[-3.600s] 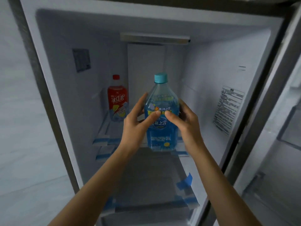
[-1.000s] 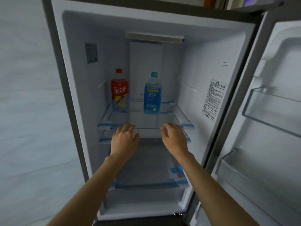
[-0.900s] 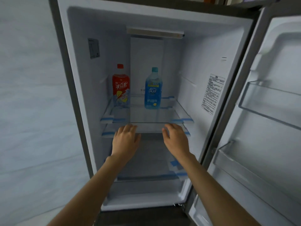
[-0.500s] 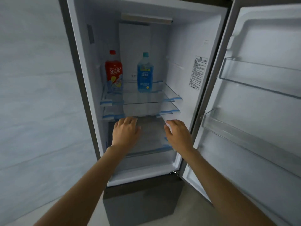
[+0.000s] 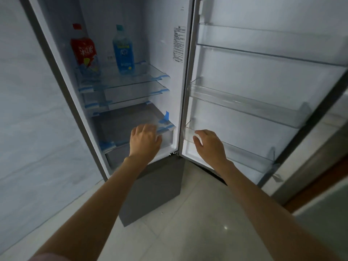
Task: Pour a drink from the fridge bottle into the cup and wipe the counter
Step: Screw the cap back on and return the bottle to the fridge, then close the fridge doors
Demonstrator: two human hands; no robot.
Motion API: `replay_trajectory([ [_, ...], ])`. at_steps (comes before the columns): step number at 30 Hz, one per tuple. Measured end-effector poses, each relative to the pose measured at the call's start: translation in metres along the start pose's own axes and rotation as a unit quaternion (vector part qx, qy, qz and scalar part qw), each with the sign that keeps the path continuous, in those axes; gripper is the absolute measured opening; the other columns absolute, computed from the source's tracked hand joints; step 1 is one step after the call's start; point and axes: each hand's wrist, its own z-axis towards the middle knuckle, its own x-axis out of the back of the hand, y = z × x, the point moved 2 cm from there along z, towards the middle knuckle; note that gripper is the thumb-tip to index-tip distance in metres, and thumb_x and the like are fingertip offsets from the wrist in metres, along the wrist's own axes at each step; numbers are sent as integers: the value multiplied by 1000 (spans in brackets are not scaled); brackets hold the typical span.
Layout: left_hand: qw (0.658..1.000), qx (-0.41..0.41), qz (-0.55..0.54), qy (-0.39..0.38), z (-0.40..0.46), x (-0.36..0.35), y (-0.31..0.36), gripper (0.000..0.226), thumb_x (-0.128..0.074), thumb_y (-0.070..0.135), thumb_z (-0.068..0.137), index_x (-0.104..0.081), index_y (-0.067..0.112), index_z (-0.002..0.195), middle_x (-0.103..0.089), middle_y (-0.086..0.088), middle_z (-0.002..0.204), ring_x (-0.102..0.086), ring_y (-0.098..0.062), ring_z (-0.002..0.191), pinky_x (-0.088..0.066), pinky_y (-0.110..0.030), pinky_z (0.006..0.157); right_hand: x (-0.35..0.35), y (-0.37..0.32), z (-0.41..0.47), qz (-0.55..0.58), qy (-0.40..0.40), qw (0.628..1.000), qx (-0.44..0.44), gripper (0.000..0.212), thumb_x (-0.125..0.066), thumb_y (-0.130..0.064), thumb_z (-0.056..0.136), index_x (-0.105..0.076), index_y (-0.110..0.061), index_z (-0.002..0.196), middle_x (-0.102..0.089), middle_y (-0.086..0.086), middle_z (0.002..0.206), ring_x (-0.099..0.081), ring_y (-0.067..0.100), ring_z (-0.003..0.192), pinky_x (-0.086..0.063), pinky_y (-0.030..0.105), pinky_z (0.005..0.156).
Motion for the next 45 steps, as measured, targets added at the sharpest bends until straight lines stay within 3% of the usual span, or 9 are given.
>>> replay_trajectory([
  [11,996,-74,25,-50,8,-39,121,43,-44,36,97,-50,14,133,-51,-7,139,-47,-28,127,-34,-44,108,68,111,-52,-10,59,996,-63,31,-51,-22,97,-62,-5,121,-65,12,119,-57,28,115,-47,39,96],
  [21,994,-105,-2,-43,25,-84,243,41,-52,30,95,-55,8,130,-55,-14,135,-49,-35,123,-34,-46,105,154,248,-79,-53,132,984,-106,32,-51,-23,97,-56,-7,124,-60,12,123,-57,28,113,-51,35,87],
  [26,993,-115,-16,-24,34,-97,283,36,-61,24,91,-61,3,121,-61,-19,126,-56,-40,114,-40,-50,99,178,309,-58,-62,97,980,-161,68,-53,-41,95,-25,-8,147,-32,13,150,-37,30,134,-45,42,100],
  [30,993,-112,-10,-18,39,-103,295,36,-63,23,89,-62,2,119,-62,-19,123,-57,-41,112,-42,-51,97,187,340,-31,30,19,978,-205,108,-66,-51,83,5,-9,152,-2,10,160,-10,28,147,-23,42,116],
  [32,993,-114,-1,-14,40,-104,297,35,-65,22,88,-63,2,117,-63,-19,121,-58,-41,109,-43,-51,95,188,350,-19,91,-13,971,-220,120,-74,-48,77,12,-11,151,4,9,160,-6,27,147,-18,41,117],
  [36,994,-111,18,-6,41,-103,298,35,-64,23,88,-63,3,117,-63,-18,121,-58,-40,109,-43,-50,95,183,362,-2,180,-55,956,-226,132,-85,-41,66,14,-19,151,0,3,161,-8,22,147,-15,38,118],
  [40,995,-95,33,-9,39,-104,294,38,-60,27,91,-60,6,123,-61,-16,127,-56,-38,115,-41,-48,98,176,369,1,211,-29,950,-227,137,-86,-60,46,-2,-31,149,-24,0,156,-29,22,140,-31,48,113],
  [45,995,-87,44,-11,30,-106,289,39,-60,29,91,-60,7,124,-61,-16,127,-56,-37,116,-41,-49,99,175,369,-8,213,-8,957,-197,124,-86,-43,60,-2,-37,150,-24,0,156,-29,23,141,-32,53,112],
])
